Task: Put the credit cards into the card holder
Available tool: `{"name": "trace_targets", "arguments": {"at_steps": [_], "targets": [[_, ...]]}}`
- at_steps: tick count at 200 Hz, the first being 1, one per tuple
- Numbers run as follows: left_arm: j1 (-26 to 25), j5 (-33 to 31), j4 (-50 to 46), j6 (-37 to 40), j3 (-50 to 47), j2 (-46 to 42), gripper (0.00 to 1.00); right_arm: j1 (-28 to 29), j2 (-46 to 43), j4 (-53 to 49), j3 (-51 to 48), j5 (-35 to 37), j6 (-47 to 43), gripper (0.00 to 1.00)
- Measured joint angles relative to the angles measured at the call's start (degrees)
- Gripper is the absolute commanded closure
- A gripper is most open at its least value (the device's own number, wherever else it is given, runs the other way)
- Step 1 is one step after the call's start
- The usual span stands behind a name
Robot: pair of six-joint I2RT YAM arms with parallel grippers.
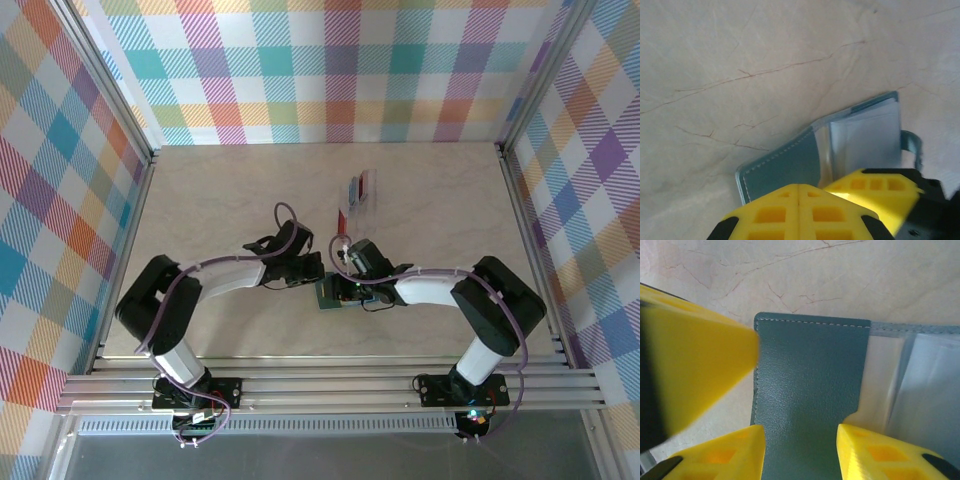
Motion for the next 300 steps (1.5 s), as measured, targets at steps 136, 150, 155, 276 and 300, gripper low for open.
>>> {"name": "trace_targets", "arguments": {"at_steps": [136,150,155,276,300], "targets": [[-1.1,-2.6,-8.9,7.3,7.3,7.8,1.00,0.0,-8.2,-10.6,0.4,9.3,-2.8,0.44],[-1.3,-3.1,-8.8,8.2,7.3,7.8,1.00,0.0,-8.2,-12.2,1.4,11.3,-3.4,0.46],[-1.4,-3.2,-8.8,8.4,7.3,7.8,1.00,0.0,-8.1,-12.7,1.6,12.0,-3.7,0.46],[-1.8,-4.1,-8.1,11.0,6.8,7.8,1.00,1.3,-1.8,-21.8,6.7,26.1,-6.3,0.46],[-1.8,-4.1,-8.0,11.0,6.8,7.8,1.00,1.7,-1.7,-21.8,6.7,26.2,-6.3,0.47]]}}
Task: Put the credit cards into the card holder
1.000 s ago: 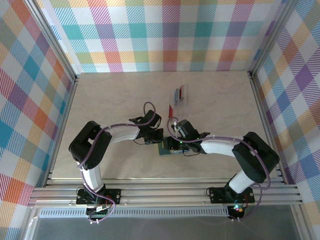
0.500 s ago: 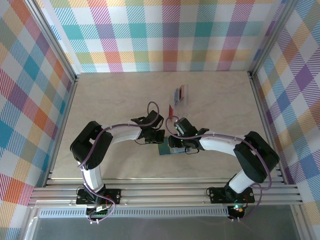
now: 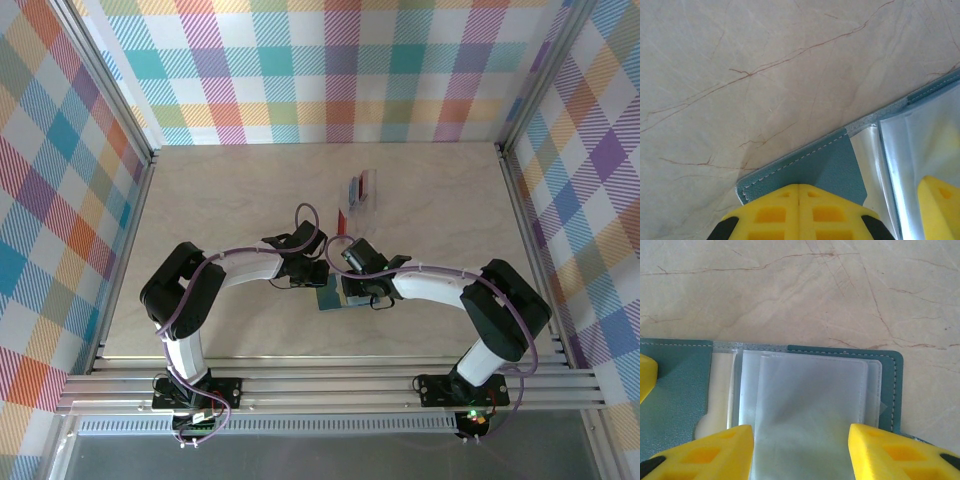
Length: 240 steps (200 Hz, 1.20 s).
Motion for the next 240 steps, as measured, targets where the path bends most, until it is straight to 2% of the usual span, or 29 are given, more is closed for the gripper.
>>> {"name": "trace_targets", "arguments": {"at_steps": [40,80,108,143,173,240], "targets": [[0.0,0.2,0.0,0.0,0.0,0.0,1.00,0.7,1.3,0.7,0.8,0.5,-0.2,0.53],[0.0,0.2,0.0,0.0,0.0,0.0,1.00,0.7,1.4,1.6,0.8,-1.7,-0.6,0.66],[0.0,0.2,0.0,0.0,0.0,0.1,1.00,0.7,1.3,2.5,0.7,-4.6,-0.9,0.68],[0.0,0.2,0.1,0.0,0.0,0.2,1.00,0.7,-0.2,4.5,-1.1,-9.6,-0.1,0.62],[0.0,0.2,0.0,0.0,0.0,0.2,1.00,0.8,-1.8,6.6,-3.5,-13.4,1.7,0.51],[0.0,0.4,0.0,0.0,0.1,0.3,1.00,2.1,-8.7,6.9,-10.0,-14.1,5.9,0.41]]}}
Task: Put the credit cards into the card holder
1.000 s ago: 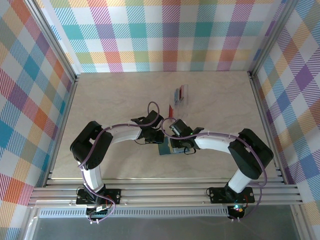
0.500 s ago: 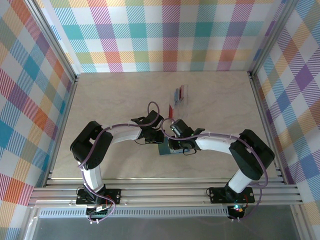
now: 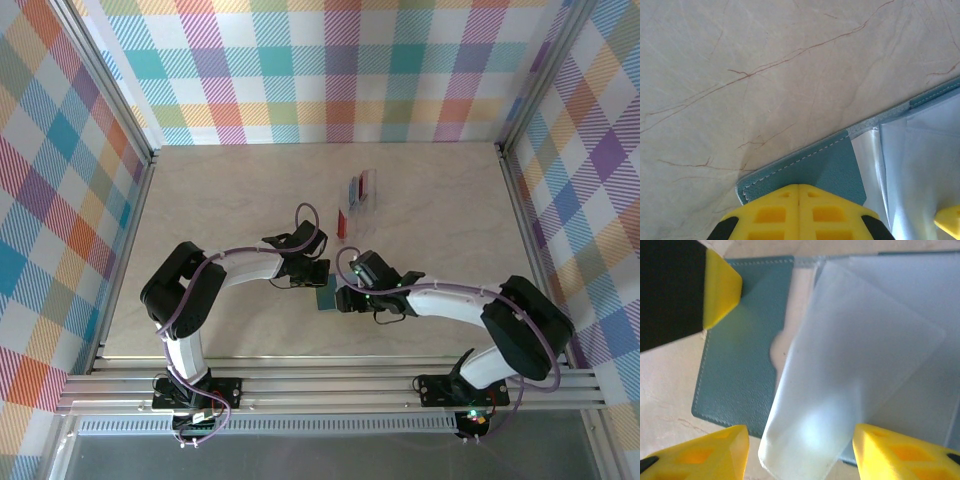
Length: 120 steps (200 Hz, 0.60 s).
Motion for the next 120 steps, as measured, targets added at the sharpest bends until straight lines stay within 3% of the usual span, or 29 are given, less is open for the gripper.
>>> {"name": "trace_targets", "arguments": {"at_steps": [120], "targets": [[0.0,0.1,-0.3,0.0,0.3,0.2,1.00,0.0,-1.3,6.1,-3.1,-4.1,5.4,0.33]]}}
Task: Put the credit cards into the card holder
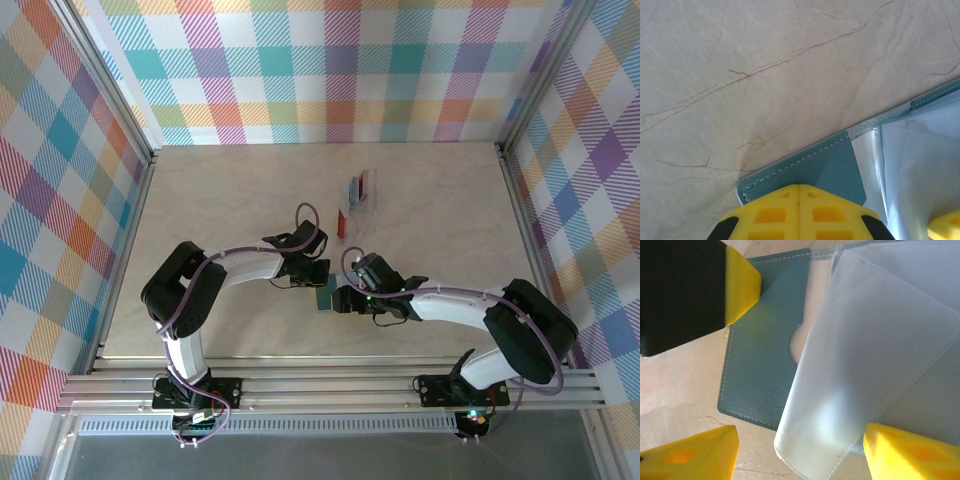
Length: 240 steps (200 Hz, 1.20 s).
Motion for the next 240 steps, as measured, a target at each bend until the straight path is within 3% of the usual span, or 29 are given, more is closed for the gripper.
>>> {"name": "trace_targets", "arguments": {"at_steps": [54,124,240], "targets": [[0.0,0.2,-0.2,0.0,0.2,0.2,1.00,0.8,-1.4,2.7,-2.0,-0.9,4.2,0.33],[0.0,0.3,-0.2,0.0,0.3,0.3,1.00,1.6,-5.1,-2.0,-4.6,0.1,5.9,0.32],[0.0,0.4,-0.3,0.0,0.4,0.3,1.00,1.5,-3.8,-9.0,1.9,4.7,2.4,0.36]]}}
